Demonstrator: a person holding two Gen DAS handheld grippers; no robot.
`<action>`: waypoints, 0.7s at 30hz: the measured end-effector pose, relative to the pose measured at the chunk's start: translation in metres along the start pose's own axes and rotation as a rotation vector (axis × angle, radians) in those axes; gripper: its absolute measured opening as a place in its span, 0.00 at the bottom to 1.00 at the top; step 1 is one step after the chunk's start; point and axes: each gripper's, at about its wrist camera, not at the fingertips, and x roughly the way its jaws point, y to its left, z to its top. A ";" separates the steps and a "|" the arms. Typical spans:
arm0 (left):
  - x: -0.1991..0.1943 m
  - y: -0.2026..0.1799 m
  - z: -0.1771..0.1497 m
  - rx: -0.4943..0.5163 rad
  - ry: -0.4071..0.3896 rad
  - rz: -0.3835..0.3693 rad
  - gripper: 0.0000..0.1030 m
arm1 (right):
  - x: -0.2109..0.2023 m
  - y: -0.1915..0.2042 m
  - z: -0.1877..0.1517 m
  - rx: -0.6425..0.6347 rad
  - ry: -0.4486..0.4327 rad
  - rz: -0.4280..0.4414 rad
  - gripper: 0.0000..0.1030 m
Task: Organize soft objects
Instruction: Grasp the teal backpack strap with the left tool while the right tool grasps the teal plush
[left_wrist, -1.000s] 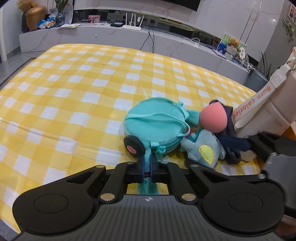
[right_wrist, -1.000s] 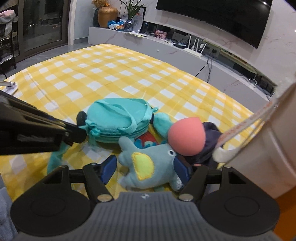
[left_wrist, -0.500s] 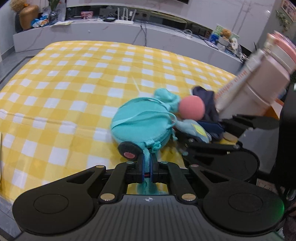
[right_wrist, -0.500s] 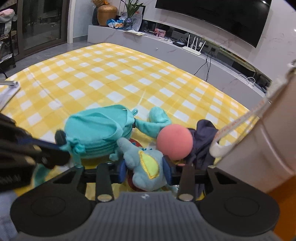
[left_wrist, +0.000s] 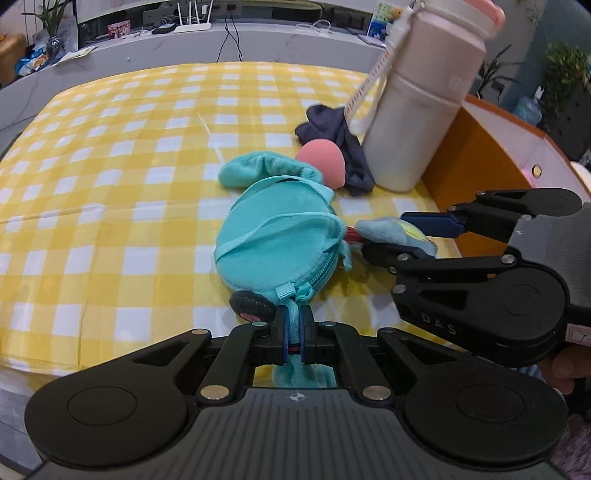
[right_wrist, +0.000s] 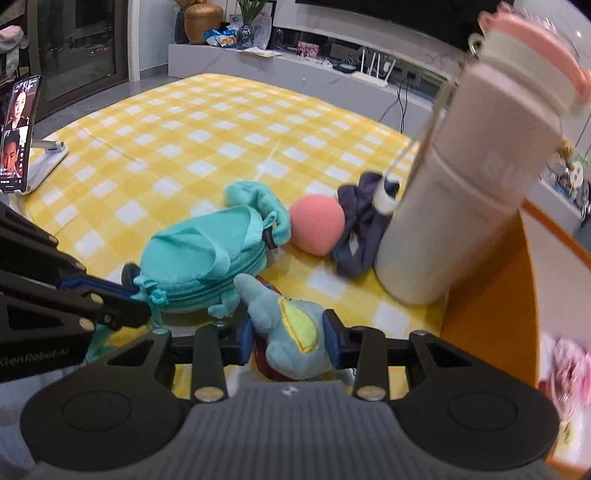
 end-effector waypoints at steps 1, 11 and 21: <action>0.000 -0.004 -0.002 0.009 0.001 0.010 0.10 | 0.001 -0.002 -0.002 0.008 -0.002 0.010 0.36; -0.006 -0.045 -0.013 0.374 -0.131 0.151 0.54 | 0.002 -0.039 -0.004 0.254 0.016 0.143 0.36; 0.037 -0.063 -0.009 0.439 -0.122 0.235 0.62 | 0.002 -0.050 -0.007 0.343 0.022 0.209 0.36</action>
